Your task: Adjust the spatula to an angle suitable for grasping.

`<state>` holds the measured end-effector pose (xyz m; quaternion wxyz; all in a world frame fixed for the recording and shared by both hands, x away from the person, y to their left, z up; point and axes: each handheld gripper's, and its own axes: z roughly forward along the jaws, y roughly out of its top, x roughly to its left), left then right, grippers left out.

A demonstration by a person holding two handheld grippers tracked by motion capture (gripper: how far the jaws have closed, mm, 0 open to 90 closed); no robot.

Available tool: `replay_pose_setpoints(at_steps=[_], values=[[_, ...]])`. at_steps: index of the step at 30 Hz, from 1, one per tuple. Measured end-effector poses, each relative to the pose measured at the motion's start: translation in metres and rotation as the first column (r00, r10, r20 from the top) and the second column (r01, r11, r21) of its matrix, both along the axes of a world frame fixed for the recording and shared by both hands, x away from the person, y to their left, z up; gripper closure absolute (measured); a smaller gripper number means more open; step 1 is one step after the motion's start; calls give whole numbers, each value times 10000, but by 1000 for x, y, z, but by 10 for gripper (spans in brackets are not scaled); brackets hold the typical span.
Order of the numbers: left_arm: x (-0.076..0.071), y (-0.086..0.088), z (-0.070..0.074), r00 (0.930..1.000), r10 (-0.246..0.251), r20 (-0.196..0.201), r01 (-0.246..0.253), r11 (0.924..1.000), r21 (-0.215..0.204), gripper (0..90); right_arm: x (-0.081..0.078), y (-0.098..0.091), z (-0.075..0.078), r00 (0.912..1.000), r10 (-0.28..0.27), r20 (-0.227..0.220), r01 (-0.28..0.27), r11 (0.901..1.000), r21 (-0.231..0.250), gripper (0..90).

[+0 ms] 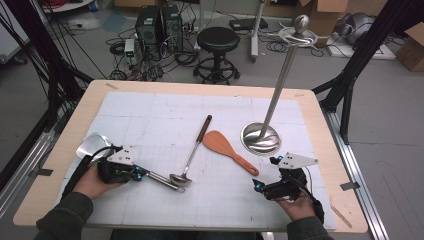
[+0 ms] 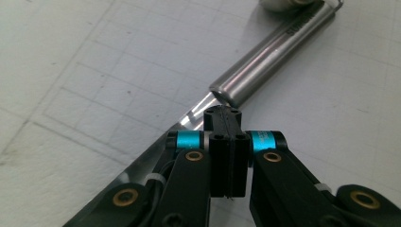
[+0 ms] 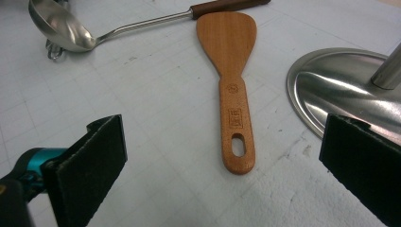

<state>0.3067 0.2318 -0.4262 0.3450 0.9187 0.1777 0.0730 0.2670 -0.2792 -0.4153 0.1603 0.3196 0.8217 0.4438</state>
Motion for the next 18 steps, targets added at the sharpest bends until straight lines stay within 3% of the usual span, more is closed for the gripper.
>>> replay_pose_setpoints(at_steps=[5, 10, 12, 14, 18], values=[[11, 9, 7, 9987, 419, 275, -414, 9990, -188, 897, 0, -1, 0, 10000, 17, -30, -16, 10000, 7, 2], [24, 19, 7, 9944, 866, 599, -877, 9960, 168, 897, 0, -1, 0, 10000, 46, 2, -46, 10000, -22, 2], [28, 22, 5, 9922, 1099, 596, -1105, 9939, 71, 898, -1, -1, 0, 10000, 42, -30, -42, 10000, 26, 2], [33, 26, 4, 9904, 1198, 692, -1226, 9918, 365, 898, -1, -1, 0, 10000, 31, -29, -31, 10000, 16, 2], [39, 33, 2, 9864, 1525, 611, -1550, 9872, 379, 898, 0, -1, -1, 10000, 1, -47, -1, 10000, 26, 2]])
